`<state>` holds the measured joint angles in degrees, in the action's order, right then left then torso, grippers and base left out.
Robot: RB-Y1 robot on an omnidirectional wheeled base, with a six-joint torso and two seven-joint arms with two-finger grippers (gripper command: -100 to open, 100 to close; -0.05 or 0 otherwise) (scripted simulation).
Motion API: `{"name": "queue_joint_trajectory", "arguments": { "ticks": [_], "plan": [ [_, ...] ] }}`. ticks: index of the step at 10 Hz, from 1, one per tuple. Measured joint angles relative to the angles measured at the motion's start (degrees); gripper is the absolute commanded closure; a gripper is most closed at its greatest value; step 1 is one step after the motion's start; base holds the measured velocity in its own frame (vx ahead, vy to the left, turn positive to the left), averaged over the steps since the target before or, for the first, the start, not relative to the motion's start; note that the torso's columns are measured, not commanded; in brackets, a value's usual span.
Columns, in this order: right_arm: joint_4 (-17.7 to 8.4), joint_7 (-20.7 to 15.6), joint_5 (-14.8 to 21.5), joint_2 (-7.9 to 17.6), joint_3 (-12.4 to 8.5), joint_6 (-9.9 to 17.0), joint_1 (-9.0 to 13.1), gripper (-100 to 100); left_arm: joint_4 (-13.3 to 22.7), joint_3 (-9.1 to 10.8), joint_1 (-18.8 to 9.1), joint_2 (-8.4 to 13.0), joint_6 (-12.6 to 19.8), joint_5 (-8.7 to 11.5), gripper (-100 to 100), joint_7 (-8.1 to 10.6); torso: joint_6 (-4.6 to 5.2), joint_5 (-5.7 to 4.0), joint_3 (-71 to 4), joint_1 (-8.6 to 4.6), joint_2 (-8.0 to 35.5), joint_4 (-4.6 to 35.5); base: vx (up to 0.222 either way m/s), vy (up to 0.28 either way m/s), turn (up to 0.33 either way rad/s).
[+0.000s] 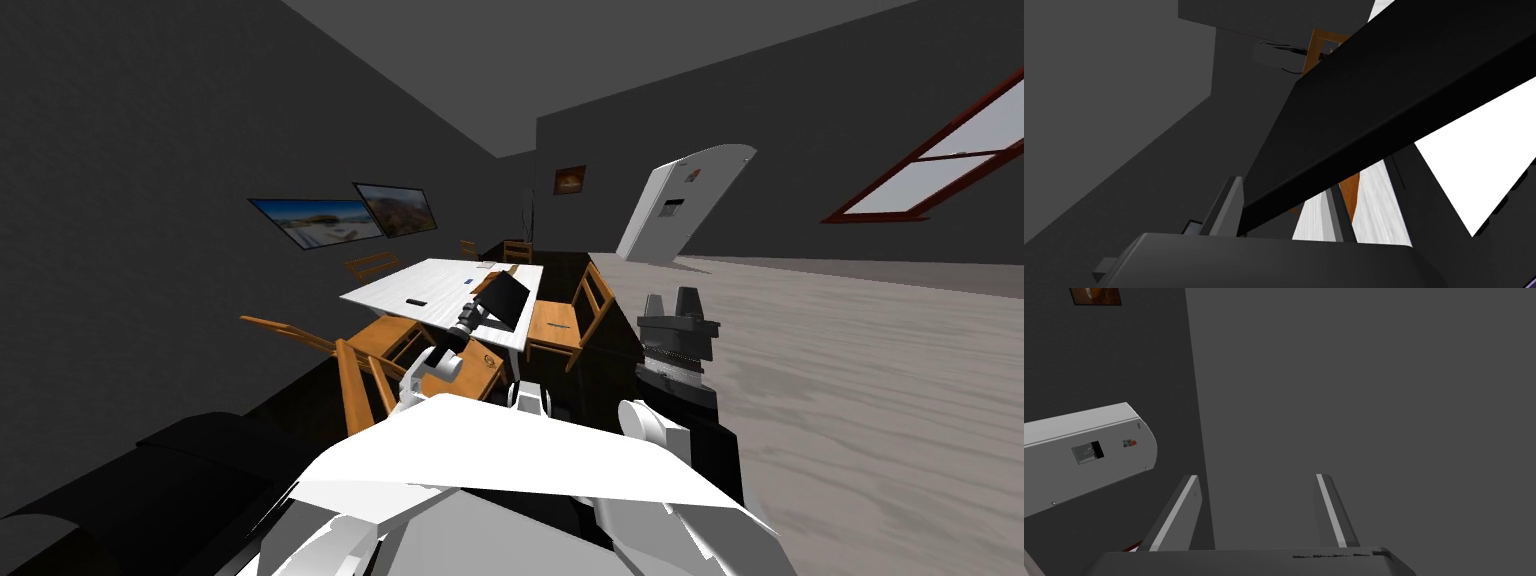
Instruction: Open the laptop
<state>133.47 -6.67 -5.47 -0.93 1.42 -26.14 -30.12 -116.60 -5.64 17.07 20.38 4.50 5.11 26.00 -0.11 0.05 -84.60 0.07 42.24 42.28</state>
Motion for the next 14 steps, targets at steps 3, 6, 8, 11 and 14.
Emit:
{"name": "queue_joint_trajectory", "arguments": {
  "ticks": [3,6,8,11,14],
  "plan": [
    [0.00,0.00,0.00,0.00,0.00,0.00,0.00,0,3.31,-0.97,-0.10,-2.80,-2.53,1.93,100,1.33,0.11,0.16,-0.06,0.45,-0.21,-0.08,-0.003,0.070,-0.012],
    [0.00,0.00,0.00,0.00,0.00,0.00,0.00,0,7.35,-1.81,-0.09,-5.78,-5.84,4.23,100,3.00,0.26,0.15,-0.01,0.21,-0.14,-0.11,-0.011,0.009,-0.036],
    [0.00,0.00,0.00,-0.01,0.00,0.00,-0.01,0,7.36,-2.01,0.33,-6.32,-6.02,5.28,-100,4.00,0.13,-0.10,-0.05,-0.21,-0.07,-0.01,0.020,-0.011,0.035],
    [0.00,0.00,0.00,-0.01,0.01,0.00,-0.01,0,3.77,-1.64,1.40,-5.34,-3.40,5.33,-100,4.61,0.11,-0.10,0.05,-0.12,0.11,0.08,0.030,-0.017,0.027],
    [0.00,0.00,0.00,-0.01,0.01,0.00,0.00,0,-1.00,-1.13,2.92,-3.89,-0.27,5.69,-100,5.70,0.11,-0.12,0.08,-0.10,0.19,0.14,0.026,-0.019,0.030]
  ]
}}
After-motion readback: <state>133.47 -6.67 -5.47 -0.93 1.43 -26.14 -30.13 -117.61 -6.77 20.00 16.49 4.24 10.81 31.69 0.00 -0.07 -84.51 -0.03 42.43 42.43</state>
